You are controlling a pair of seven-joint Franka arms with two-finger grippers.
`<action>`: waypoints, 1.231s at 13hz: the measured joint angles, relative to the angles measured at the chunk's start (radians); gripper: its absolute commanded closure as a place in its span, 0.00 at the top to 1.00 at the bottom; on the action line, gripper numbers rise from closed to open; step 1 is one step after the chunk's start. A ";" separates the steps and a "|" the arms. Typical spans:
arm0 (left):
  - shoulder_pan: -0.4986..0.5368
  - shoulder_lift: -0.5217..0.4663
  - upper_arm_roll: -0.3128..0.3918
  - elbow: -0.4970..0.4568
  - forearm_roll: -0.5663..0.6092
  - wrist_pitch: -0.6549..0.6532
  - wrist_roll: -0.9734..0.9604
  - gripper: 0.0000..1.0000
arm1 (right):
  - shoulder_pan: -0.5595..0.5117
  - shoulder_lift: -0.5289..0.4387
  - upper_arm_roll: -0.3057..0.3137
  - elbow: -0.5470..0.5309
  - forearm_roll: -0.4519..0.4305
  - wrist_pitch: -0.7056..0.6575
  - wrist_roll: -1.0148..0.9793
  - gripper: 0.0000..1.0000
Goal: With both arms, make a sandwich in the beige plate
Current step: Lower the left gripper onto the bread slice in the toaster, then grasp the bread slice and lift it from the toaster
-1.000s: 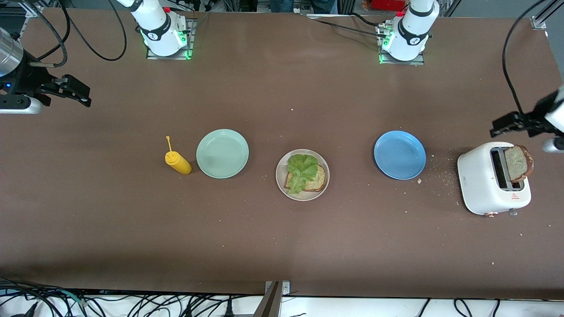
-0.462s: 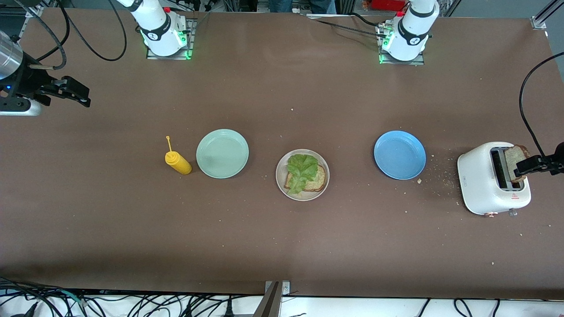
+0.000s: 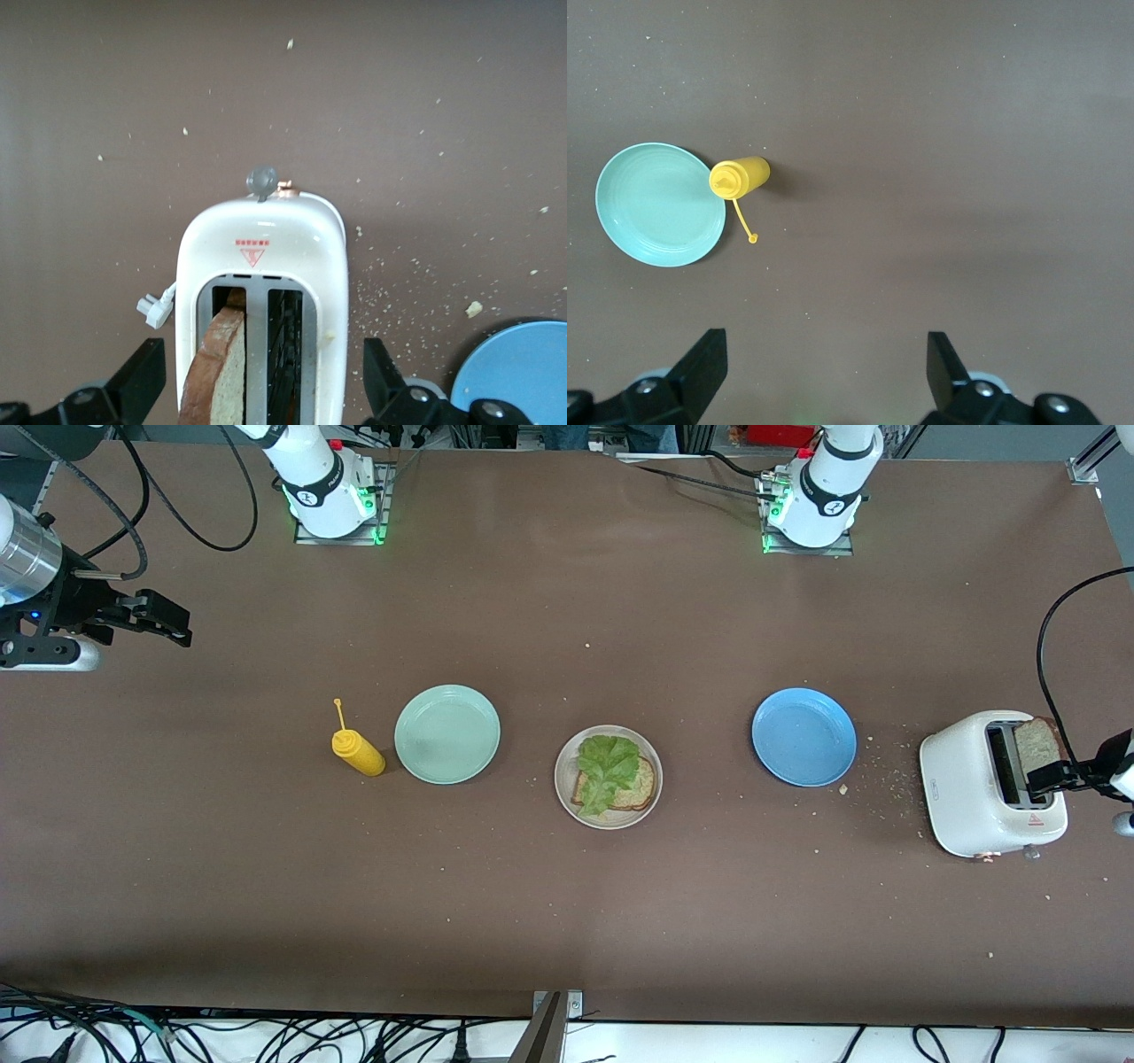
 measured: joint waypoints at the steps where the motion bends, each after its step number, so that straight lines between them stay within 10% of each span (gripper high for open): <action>1: 0.014 0.006 0.001 -0.015 0.000 -0.003 0.002 0.57 | 0.000 0.000 0.000 0.000 0.000 0.000 0.000 1.00; 5: 0.050 0.006 0.001 -0.044 0.000 -0.068 0.006 0.00 | 0.000 0.000 0.003 0.000 0.000 0.001 0.000 1.00; 16: 0.043 -0.030 -0.034 0.046 0.070 -0.242 0.006 0.00 | -0.002 0.016 0.003 0.000 0.000 0.000 0.000 1.00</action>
